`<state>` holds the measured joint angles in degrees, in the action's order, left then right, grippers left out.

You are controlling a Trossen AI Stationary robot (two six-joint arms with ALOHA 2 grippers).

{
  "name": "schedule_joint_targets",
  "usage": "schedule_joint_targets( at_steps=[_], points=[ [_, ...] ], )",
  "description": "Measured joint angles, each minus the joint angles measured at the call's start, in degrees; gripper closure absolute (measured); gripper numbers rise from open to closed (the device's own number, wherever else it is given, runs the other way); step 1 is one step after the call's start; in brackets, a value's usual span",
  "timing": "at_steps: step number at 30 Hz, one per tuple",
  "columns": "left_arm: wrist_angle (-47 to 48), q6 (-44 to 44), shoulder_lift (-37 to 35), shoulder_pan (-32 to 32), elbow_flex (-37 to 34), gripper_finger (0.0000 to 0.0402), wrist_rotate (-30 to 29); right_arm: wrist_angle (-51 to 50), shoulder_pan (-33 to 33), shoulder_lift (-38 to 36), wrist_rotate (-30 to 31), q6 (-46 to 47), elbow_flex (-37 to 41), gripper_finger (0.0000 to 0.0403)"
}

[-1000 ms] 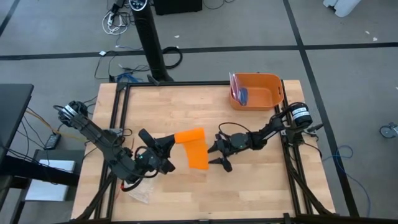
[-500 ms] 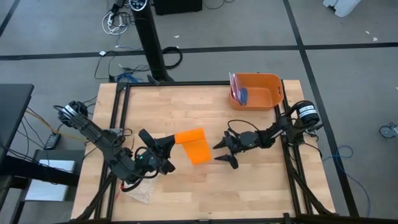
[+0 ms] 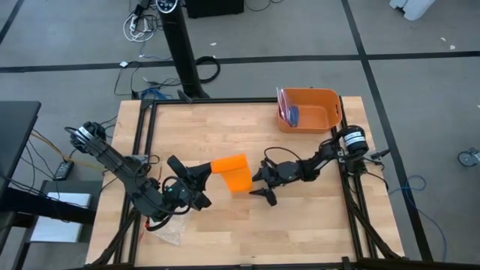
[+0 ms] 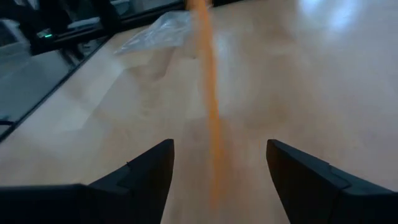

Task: Roll bandage
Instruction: Roll the orange bandage

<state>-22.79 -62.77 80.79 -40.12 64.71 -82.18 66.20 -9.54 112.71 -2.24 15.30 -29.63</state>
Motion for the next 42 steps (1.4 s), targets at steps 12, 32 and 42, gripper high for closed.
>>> schedule_joint_targets(
  at_steps=[12,32,42],
  points=[
    [-1.9,0.2,0.0,0.0,0.0,0.0387,0.2,-0.1,-4.2,6.1,5.0,0.4,-4.8,0.0345],
    [-1.7,1.9,-1.8,5.1,-5.7,0.0387,-0.2,-10.5,-22.6,-9.3,14.3,-0.1,-8.1,0.0401],
    [-1.9,13.5,-9.1,10.5,-21.9,0.0388,-0.2,-33.2,-25.0,-19.9,21.4,-12.3,-19.1,0.0402]
  ],
)
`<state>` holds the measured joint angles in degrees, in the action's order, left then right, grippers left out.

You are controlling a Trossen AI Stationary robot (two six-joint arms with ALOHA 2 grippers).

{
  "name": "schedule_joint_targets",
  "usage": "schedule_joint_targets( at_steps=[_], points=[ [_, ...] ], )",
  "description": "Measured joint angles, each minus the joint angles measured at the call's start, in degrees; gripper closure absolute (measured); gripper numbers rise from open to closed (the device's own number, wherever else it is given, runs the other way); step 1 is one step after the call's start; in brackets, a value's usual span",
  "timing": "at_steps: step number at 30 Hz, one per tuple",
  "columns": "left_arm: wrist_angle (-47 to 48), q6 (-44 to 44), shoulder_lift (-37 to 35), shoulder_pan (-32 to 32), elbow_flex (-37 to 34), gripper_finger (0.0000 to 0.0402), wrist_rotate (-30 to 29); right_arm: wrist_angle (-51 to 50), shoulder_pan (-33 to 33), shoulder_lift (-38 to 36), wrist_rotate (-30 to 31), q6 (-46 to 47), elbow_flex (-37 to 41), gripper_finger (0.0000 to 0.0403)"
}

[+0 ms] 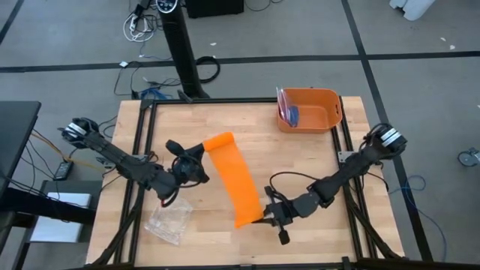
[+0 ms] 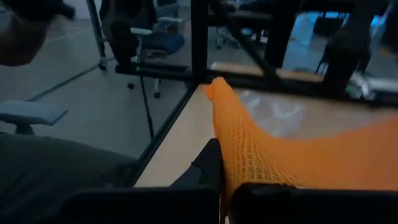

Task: Roll bandage
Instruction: Roll the orange bandage

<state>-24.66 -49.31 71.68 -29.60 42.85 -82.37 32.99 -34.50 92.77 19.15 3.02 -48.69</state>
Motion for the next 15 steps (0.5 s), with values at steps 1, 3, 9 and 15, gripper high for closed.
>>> schedule_joint_targets(
  at_steps=[1,3,9,15],
  points=[
    [-0.1,1.7,-0.5,0.5,-1.6,0.0388,0.9,-1.8,0.1,-0.7,0.7,-1.2,-1.1,0.0402],
    [0.2,4.7,-0.9,1.2,-4.7,0.0388,1.9,-5.4,0.4,-2.2,2.2,-3.8,-3.2,0.0402],
    [0.2,14.2,-0.7,2.6,-11.1,0.0388,5.4,-10.6,2.5,-5.1,4.2,-10.2,-9.1,0.0402],
    [0.0,21.3,0.5,2.6,-13.2,0.0388,8.1,-12.8,5.6,-6.9,6.9,-17.4,-14.8,0.0403]
  ],
)
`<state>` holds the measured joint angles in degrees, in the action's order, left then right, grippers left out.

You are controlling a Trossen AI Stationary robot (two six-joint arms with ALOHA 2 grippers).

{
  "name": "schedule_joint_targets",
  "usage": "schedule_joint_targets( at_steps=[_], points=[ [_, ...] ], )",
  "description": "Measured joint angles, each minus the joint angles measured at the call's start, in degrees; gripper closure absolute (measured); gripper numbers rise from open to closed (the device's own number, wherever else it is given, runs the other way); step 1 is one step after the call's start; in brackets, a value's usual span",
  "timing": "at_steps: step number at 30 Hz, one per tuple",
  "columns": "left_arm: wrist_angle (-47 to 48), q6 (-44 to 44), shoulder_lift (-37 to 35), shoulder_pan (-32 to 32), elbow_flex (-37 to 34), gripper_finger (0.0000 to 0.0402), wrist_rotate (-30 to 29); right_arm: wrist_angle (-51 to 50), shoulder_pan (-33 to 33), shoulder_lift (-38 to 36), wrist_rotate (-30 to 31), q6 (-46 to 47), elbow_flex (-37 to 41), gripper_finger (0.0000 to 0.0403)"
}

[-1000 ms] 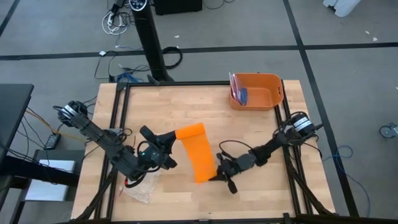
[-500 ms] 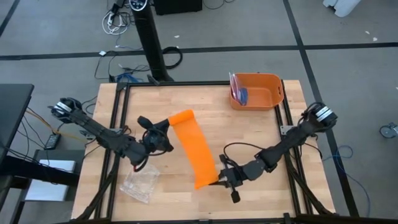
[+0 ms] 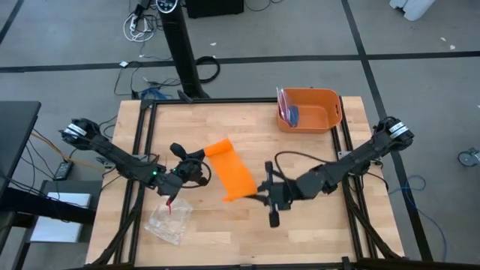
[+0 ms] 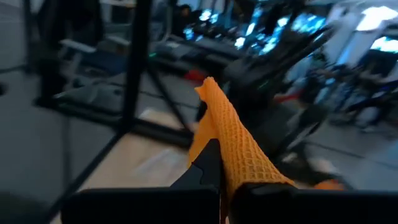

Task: Roll bandage
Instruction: Roll the orange bandage

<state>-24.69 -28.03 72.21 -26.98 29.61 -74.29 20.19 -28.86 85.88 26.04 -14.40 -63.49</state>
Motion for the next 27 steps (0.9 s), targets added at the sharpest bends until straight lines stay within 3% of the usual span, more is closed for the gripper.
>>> schedule_joint_targets(
  at_steps=[13,27],
  points=[
    [-3.4,0.2,11.0,-0.3,3.3,0.0389,5.1,-0.8,7.1,-0.5,5.7,-6.9,-9.2,0.0403],
    [-5.5,-0.1,21.4,-3.1,9.9,0.0388,9.4,-1.2,13.8,-0.5,6.1,-6.8,-11.8,0.0403]
  ],
)
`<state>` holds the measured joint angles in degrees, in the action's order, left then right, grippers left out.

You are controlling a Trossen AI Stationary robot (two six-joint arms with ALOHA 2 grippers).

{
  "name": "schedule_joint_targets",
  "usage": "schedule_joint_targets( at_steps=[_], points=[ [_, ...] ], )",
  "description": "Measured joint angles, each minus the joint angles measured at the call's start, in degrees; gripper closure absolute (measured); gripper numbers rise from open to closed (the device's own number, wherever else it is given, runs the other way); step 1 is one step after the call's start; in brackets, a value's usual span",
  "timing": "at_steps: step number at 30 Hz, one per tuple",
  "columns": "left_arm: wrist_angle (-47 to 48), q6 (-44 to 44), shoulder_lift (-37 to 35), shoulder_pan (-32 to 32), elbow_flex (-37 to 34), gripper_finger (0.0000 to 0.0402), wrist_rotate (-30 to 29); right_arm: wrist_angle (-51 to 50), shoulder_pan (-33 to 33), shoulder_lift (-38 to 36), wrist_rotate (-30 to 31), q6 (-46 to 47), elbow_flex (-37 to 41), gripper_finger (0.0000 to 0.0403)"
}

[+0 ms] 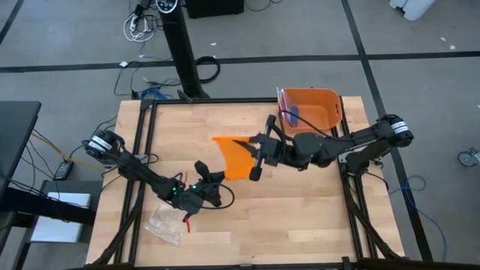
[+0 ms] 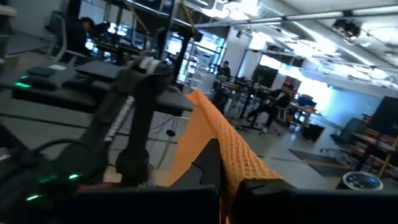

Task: Roll bandage
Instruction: Roll the orange bandage

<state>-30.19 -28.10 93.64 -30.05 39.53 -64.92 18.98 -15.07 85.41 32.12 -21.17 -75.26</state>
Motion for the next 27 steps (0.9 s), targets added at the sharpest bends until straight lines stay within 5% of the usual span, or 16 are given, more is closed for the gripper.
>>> schedule_joint_targets(
  at_steps=[17,27],
  points=[
    [-0.1,8.1,6.6,3.0,1.8,0.0388,1.1,2.2,-3.1,0.0,0.1,3.1,0.0,0.0403],
    [0.0,15.7,6.6,5.4,1.8,0.0387,0.7,4.0,-9.1,0.0,6.0,0.2,0.0,0.0403]
  ],
)
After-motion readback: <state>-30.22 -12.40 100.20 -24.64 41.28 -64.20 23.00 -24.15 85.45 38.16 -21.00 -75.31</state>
